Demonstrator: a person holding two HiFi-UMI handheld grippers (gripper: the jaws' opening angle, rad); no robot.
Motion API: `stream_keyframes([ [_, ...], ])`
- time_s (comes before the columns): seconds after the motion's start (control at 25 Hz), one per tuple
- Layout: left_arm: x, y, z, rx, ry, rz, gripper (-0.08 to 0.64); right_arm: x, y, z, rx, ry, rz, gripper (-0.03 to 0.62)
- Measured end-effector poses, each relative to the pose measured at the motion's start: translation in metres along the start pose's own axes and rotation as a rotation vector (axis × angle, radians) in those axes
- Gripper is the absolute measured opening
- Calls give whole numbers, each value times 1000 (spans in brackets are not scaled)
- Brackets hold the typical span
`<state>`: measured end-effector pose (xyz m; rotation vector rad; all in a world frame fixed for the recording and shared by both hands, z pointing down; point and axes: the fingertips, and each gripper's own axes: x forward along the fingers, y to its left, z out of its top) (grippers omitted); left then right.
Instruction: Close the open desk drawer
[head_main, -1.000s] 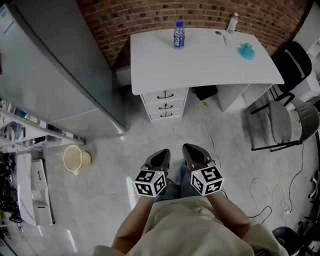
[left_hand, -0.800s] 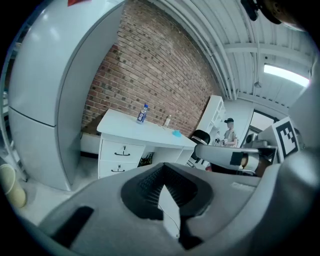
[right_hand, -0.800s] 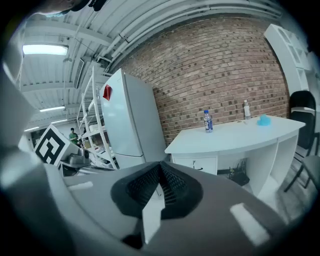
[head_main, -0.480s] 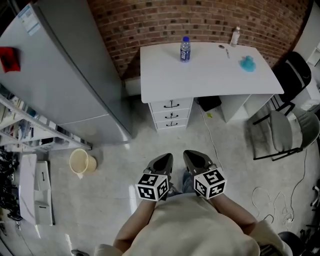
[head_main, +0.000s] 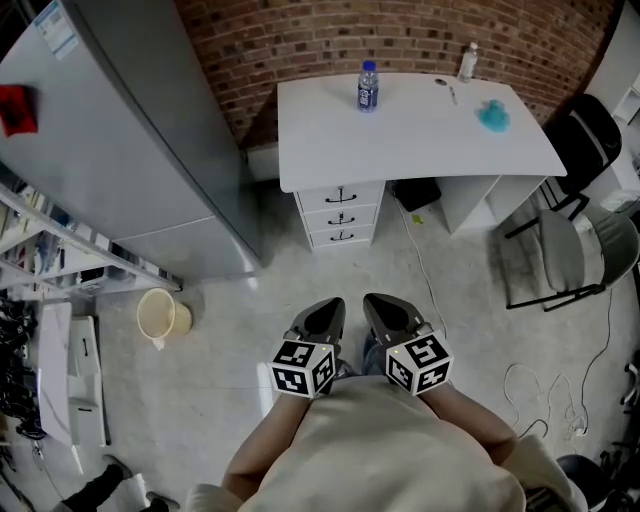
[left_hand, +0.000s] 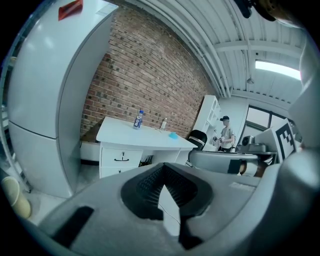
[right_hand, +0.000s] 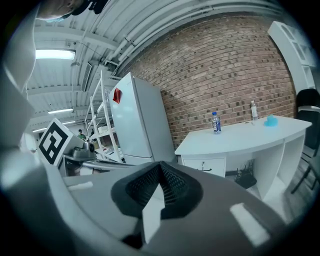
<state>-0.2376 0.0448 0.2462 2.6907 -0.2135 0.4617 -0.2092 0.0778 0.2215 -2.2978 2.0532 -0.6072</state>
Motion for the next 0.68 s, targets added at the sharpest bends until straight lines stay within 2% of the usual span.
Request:
stream_keyframes([
  [0.68,-8,1,-12,-7,-1,6,-3,-7,11,-16,-8,8,14,3],
])
